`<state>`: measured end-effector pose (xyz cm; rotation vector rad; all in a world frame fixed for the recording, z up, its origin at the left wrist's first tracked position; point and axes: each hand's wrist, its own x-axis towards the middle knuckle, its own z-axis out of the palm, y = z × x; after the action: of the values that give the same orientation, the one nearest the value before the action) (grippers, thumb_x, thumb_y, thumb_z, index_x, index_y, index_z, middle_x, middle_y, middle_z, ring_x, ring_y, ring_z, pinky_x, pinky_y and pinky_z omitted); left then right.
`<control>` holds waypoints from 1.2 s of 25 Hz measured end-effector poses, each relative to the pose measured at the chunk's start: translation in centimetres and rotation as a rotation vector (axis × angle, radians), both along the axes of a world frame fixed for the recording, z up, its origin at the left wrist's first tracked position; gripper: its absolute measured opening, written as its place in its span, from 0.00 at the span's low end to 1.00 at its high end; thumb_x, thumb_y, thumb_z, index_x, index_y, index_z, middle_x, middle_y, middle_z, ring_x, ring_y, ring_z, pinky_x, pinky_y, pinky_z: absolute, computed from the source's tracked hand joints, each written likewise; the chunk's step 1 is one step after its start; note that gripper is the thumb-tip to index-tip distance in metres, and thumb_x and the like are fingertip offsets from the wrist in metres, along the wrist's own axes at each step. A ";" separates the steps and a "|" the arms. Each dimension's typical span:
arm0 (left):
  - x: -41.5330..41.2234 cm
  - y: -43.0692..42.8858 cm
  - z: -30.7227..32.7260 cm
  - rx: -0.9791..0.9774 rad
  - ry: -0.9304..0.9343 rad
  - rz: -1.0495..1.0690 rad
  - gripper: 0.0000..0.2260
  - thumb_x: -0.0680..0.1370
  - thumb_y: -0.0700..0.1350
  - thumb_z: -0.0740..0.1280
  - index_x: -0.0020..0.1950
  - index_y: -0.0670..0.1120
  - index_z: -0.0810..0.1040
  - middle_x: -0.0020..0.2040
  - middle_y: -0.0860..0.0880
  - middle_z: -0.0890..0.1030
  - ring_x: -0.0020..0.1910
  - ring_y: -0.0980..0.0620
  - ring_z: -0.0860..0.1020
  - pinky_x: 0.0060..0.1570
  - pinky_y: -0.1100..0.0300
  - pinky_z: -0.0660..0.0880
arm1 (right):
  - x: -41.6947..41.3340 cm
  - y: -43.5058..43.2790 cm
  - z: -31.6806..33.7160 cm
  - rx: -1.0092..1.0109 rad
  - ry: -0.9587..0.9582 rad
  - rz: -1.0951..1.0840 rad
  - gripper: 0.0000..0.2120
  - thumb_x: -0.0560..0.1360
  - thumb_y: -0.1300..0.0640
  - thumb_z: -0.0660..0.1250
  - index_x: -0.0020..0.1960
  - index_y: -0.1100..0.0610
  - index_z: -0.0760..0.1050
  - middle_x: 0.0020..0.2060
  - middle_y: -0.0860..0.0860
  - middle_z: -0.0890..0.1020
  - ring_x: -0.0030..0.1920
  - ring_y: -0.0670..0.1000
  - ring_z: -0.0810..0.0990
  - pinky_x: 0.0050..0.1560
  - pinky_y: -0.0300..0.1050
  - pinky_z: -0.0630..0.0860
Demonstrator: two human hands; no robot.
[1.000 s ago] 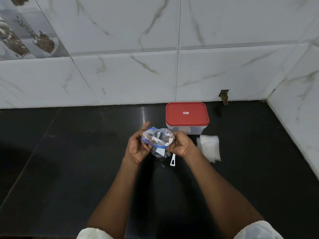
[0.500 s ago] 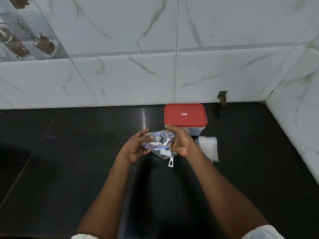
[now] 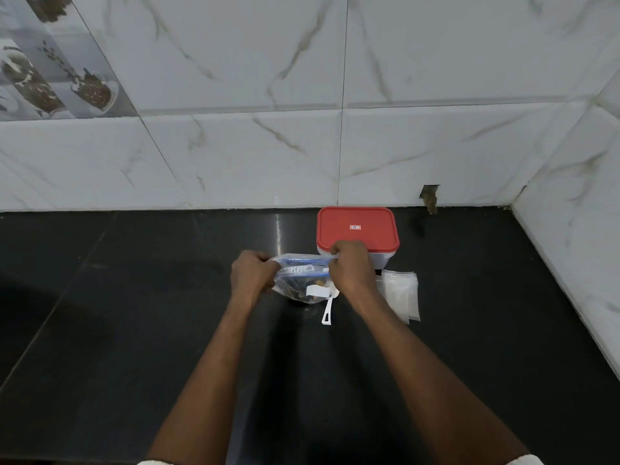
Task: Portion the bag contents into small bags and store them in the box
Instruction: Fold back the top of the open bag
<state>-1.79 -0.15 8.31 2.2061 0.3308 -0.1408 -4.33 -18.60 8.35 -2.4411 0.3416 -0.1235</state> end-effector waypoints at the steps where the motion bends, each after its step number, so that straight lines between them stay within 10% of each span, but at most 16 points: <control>1: -0.1 0.0 0.2 -0.035 0.012 0.004 0.07 0.67 0.44 0.70 0.39 0.42 0.85 0.32 0.40 0.84 0.34 0.40 0.85 0.39 0.45 0.84 | 0.1 -0.4 0.0 -0.030 0.015 -0.017 0.10 0.73 0.69 0.61 0.48 0.62 0.80 0.44 0.58 0.81 0.40 0.58 0.79 0.37 0.44 0.71; 8: -1.0 -1.9 0.6 -0.087 -0.051 -0.009 0.02 0.72 0.34 0.72 0.43 0.38 0.85 0.37 0.37 0.84 0.34 0.42 0.85 0.38 0.45 0.84 | 0.4 -0.9 -0.3 0.604 0.059 -0.216 0.12 0.73 0.71 0.65 0.34 0.58 0.73 0.32 0.56 0.78 0.26 0.55 0.79 0.34 0.61 0.82; 12: -1.1 -1.7 -0.2 -0.132 -0.050 0.152 0.06 0.71 0.37 0.68 0.37 0.38 0.83 0.36 0.36 0.84 0.38 0.37 0.85 0.40 0.41 0.83 | -0.3 -0.6 -0.4 0.455 0.057 -0.190 0.13 0.72 0.67 0.69 0.34 0.52 0.75 0.36 0.56 0.82 0.34 0.57 0.83 0.38 0.59 0.83; 18: -0.4 -2.0 2.1 -0.659 0.303 0.127 0.06 0.77 0.29 0.61 0.44 0.34 0.77 0.40 0.35 0.80 0.38 0.40 0.80 0.38 0.45 0.82 | -1.2 -0.1 1.2 0.874 0.139 -0.215 0.11 0.77 0.71 0.63 0.38 0.62 0.76 0.42 0.63 0.82 0.37 0.59 0.83 0.34 0.51 0.83; 25: -1.0 -2.1 2.0 -1.262 0.526 0.214 0.11 0.84 0.35 0.56 0.52 0.31 0.76 0.40 0.33 0.85 0.34 0.37 0.86 0.31 0.40 0.81 | -1.0 -1.5 2.6 1.593 0.434 -0.318 0.10 0.81 0.71 0.53 0.56 0.70 0.73 0.51 0.62 0.81 0.61 0.58 0.77 0.67 0.55 0.69; 30: -1.7 -2.3 2.2 -1.183 0.624 0.034 0.11 0.75 0.37 0.63 0.52 0.34 0.80 0.45 0.36 0.86 0.39 0.40 0.86 0.41 0.42 0.83 | -1.0 -2.6 1.7 1.618 0.467 -0.396 0.11 0.81 0.68 0.54 0.48 0.70 0.74 0.33 0.61 0.83 0.40 0.55 0.82 0.59 0.50 0.78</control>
<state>-3.50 -2.46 10.51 0.9408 0.4602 -0.7895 -5.33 -21.19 10.08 -0.7537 0.7363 0.4148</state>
